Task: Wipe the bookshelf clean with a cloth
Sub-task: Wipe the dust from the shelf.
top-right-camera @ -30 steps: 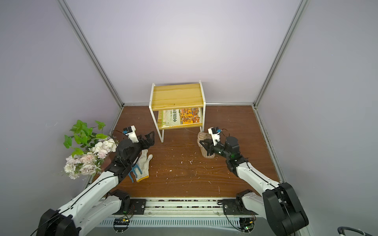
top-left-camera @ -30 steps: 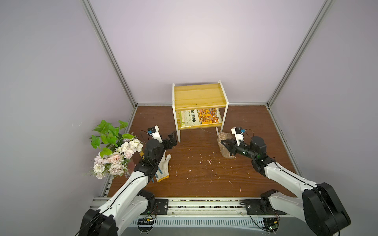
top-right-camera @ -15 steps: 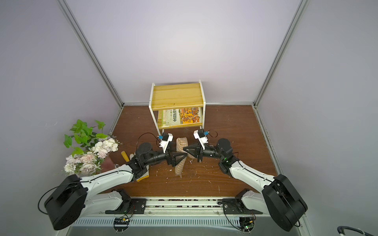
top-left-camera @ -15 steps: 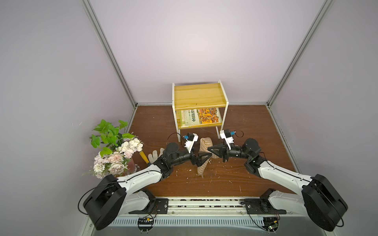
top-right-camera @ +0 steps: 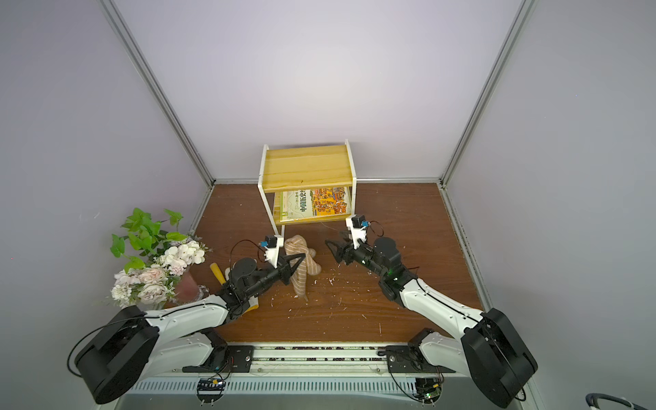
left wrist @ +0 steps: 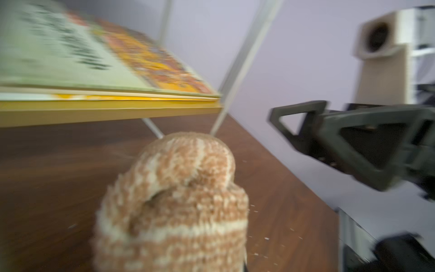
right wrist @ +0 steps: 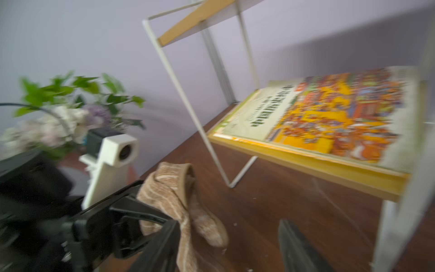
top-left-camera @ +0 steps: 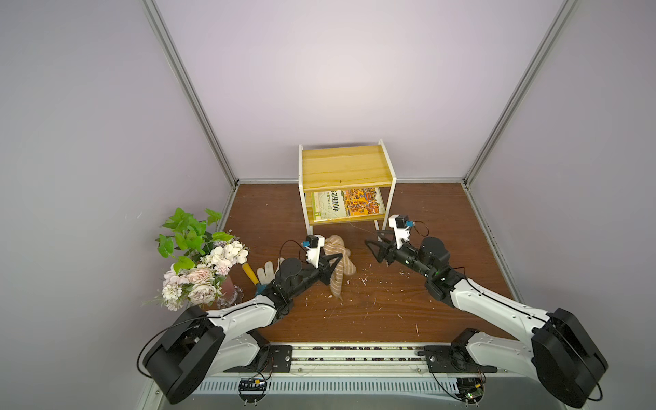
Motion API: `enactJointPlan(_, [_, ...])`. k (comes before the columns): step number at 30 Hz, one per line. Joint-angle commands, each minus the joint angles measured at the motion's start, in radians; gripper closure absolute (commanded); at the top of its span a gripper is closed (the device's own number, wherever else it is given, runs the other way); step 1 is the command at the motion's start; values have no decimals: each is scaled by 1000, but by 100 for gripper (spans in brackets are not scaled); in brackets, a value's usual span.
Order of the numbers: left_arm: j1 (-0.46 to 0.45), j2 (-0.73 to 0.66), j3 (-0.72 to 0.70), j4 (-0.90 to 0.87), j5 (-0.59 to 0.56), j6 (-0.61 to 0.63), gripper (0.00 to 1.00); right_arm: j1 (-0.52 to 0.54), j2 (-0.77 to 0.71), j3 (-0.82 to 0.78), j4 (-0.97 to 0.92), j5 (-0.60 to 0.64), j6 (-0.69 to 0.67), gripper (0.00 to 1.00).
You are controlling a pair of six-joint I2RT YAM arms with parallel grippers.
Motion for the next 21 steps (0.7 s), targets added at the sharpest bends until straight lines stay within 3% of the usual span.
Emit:
enactJointPlan(1, [49, -46, 80, -226, -382, -61, 100, -40, 21, 92, -36, 495, -98, 21])
enactJointPlan(2, [73, -35, 102, -256, -372, -66, 100, -65, 39, 111, -18, 501, -112, 20])
enactJointPlan(5, [139, 90, 187, -303, -282, -100, 100, -165, 117, 187, 41, 318, -116, 19])
enactJointPlan(8, [147, 260, 217, -332, -282, -186, 100, -193, 207, 250, 110, 165, -165, 20])
enactJointPlan(11, [151, 360, 75, -112, -240, -292, 100, -194, 249, 253, 133, 33, -189, 22])
enactJointPlan(13, [189, 366, 79, -71, -208, -283, 100, -194, 257, 227, 170, -28, -196, 22])
enactJointPlan(17, [227, 293, 240, -228, -182, -177, 100, -194, 258, 240, 195, -18, -218, 21])
enactJointPlan(21, [227, 281, 241, -225, -219, -192, 100, -193, 287, 259, 251, 61, -234, 19])
